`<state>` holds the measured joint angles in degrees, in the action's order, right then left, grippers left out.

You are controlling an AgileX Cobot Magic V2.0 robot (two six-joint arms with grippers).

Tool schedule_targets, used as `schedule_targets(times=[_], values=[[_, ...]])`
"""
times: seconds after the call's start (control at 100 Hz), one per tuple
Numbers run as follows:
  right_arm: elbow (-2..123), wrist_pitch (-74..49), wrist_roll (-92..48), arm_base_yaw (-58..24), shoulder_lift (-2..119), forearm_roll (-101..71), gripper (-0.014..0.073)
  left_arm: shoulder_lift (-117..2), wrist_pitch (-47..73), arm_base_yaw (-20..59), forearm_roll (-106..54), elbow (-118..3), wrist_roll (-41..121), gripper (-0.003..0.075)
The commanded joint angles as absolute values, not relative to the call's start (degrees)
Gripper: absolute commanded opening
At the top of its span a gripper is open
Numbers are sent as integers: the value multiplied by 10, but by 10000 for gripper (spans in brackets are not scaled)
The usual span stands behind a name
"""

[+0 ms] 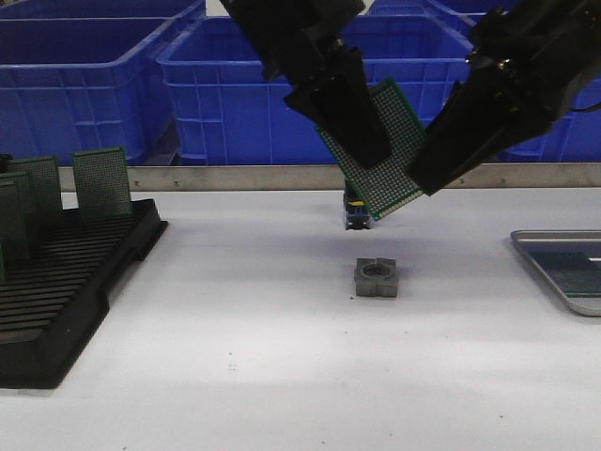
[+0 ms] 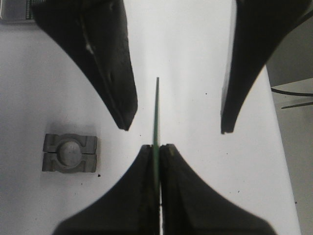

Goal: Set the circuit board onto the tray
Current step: 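Open the left gripper and carry the board toward the tray with the right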

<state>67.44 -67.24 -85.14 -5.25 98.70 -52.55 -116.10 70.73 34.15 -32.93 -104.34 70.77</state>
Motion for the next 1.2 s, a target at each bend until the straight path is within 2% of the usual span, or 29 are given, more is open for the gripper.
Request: schedule_targets(times=[0.0,0.36,0.46,0.53,0.6,0.65,0.7,0.79,0.84,0.96,1.19], values=[[686,-672,-852,-58,970,-557,381,-1129,729,343,-364,-1062,702,-18],[686,-664,-852,-59,971,-565,-74,-1129,729,343,-364,-1062,702,-18],[686,-665,-852,-59,971,-565,-66,-1129,729,343,-366,-1062,702,3],[686,-665,-852,-59,971,-565,-67,-1129,729,343,-371,-1062,702,88],[686,-665,-852,-59,971,-565,-67,-1129,729,343,-372,-1062,702,242],[686,-665,-852,-59,971,-565,-67,-1129,729,343,-372,-1062,702,395],[686,-665,-852,-59,971,-565,-67,-1129,729,343,-372,-1062,702,516],[686,-665,-852,-58,971,-564,-67,-1129,729,343,-372,-1062,702,649],[691,-667,-850,-54,970,-555,-67,-1129,729,343,-372,-1062,702,669],[709,-686,-813,-33,969,-526,-67,-1129,729,343,-372,-1062,702,662],[746,-764,-745,59,968,-470,-67,-1129,728,343,-372,-1062,702,662]])
